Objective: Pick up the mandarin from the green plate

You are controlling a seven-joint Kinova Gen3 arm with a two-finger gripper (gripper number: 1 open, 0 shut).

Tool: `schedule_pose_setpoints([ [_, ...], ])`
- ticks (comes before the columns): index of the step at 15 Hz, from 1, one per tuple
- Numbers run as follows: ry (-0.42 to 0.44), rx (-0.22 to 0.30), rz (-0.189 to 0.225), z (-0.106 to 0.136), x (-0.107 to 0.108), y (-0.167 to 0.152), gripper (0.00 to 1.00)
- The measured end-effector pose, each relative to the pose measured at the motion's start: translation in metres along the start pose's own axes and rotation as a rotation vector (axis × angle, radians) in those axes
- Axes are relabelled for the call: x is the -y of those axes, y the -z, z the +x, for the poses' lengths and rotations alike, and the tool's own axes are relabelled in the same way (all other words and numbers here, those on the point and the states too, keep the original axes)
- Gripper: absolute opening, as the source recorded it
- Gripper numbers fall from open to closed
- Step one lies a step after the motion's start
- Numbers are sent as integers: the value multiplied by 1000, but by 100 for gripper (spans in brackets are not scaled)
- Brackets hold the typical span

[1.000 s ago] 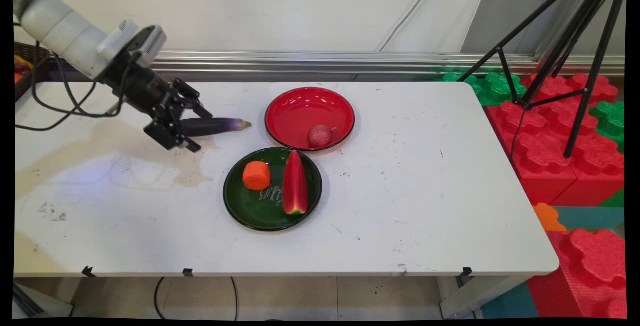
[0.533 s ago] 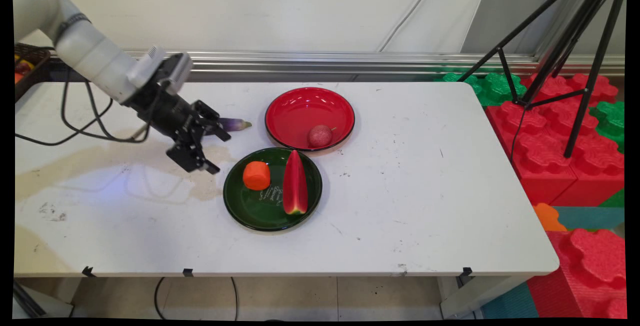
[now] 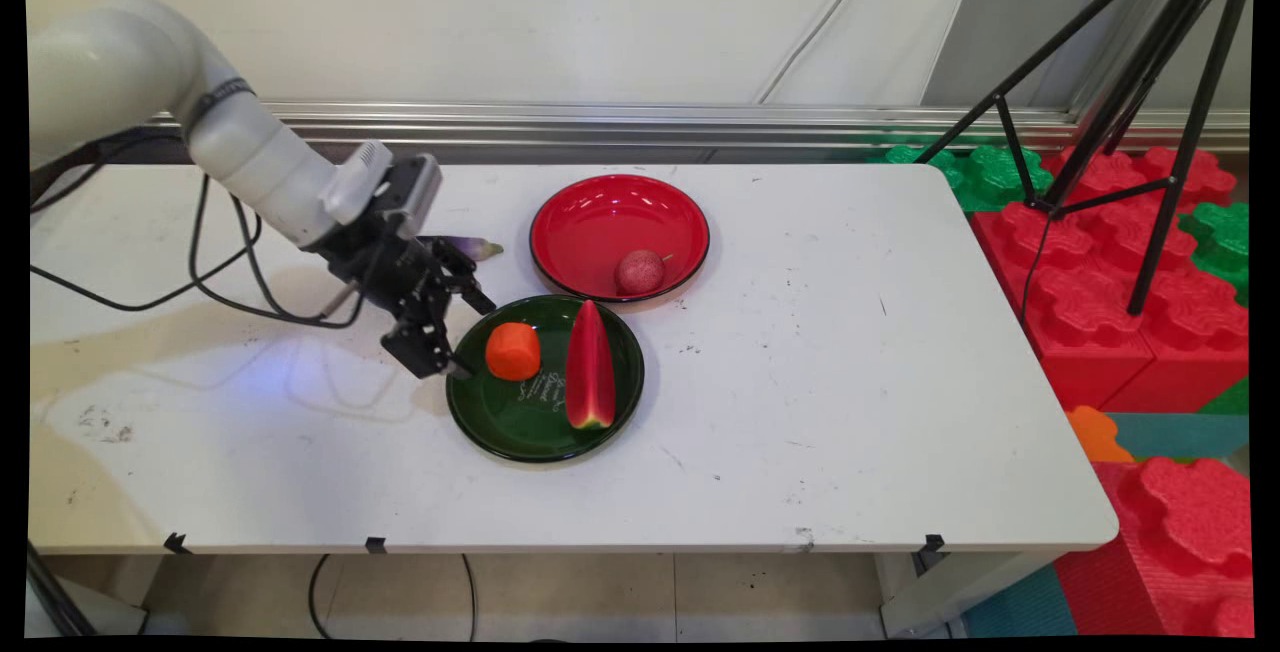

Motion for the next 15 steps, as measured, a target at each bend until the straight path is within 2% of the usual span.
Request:
schedule_pose_setpoints([
  [8, 10, 19, 15, 6, 1, -26, 100],
  [15, 21, 19, 30, 10, 3, -36, 100],
])
